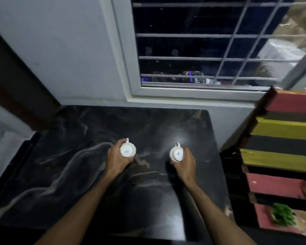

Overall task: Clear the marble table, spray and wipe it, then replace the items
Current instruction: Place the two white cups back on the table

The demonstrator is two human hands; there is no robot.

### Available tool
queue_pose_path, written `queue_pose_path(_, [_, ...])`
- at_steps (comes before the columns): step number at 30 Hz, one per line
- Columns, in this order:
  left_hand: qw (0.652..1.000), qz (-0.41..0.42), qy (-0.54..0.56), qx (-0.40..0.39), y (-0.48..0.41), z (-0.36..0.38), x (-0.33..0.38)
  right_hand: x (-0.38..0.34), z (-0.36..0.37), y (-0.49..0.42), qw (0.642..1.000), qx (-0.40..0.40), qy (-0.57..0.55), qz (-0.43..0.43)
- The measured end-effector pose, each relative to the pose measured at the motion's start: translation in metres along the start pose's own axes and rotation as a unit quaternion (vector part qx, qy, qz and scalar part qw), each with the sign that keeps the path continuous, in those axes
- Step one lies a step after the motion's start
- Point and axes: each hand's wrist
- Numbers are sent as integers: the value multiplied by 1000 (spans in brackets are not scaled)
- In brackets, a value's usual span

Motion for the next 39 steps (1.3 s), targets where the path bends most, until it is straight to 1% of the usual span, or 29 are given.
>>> queue_pose_path(4, [1000, -22, -9, -16, -55, -54, -55, -37, 63, -8, 1000, 2, 0, -16])
queue_pose_path(8, [1000, -22, 1, -20, -96, -71, -86, -39, 99, -26, 1000, 5, 29, -8])
queue_pose_path(13, [998, -40, 11, -47, -125, -77, -109, -31, 123, -46, 999, -6, 54, -1])
queue_pose_path(17, [997, -44, 28, -57, -126, -83, -114, -34, 134, -51, 998, 2, 58, -11])
queue_pose_path(21, [996, -42, 46, -61, -125, -85, -119, -32, 141, -53, 999, 11, 50, -2])
queue_pose_path(25, [995, -47, 56, -75, -129, -83, -123, -31, 139, -52, 999, 3, 44, 4])
queue_pose_path(30, [994, -57, 31, -90, -123, -85, -117, -38, 123, -48, 997, -63, 31, 32])
queue_pose_path(32, [995, -55, 30, -83, -112, -86, -102, -44, 109, -41, 996, -77, 23, 31])
queue_pose_path(33, [996, -49, 23, -68, -107, -88, -96, -45, 105, -38, 996, -86, 21, 27])
queue_pose_path(36, [1000, 4, -20, -10, -87, -88, -64, -49, 75, -18, 997, -81, 15, 13])
queue_pose_path(39, [994, 94, -45, 36, -60, -67, -18, -47, 29, 4, 1000, -20, 5, -19])
Point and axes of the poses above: each hand's wrist, its own y-axis away from the middle knuckle, its own z-axis out of the palm, x = y × z, and after that the axes turned 4 degrees about -z, right-handed
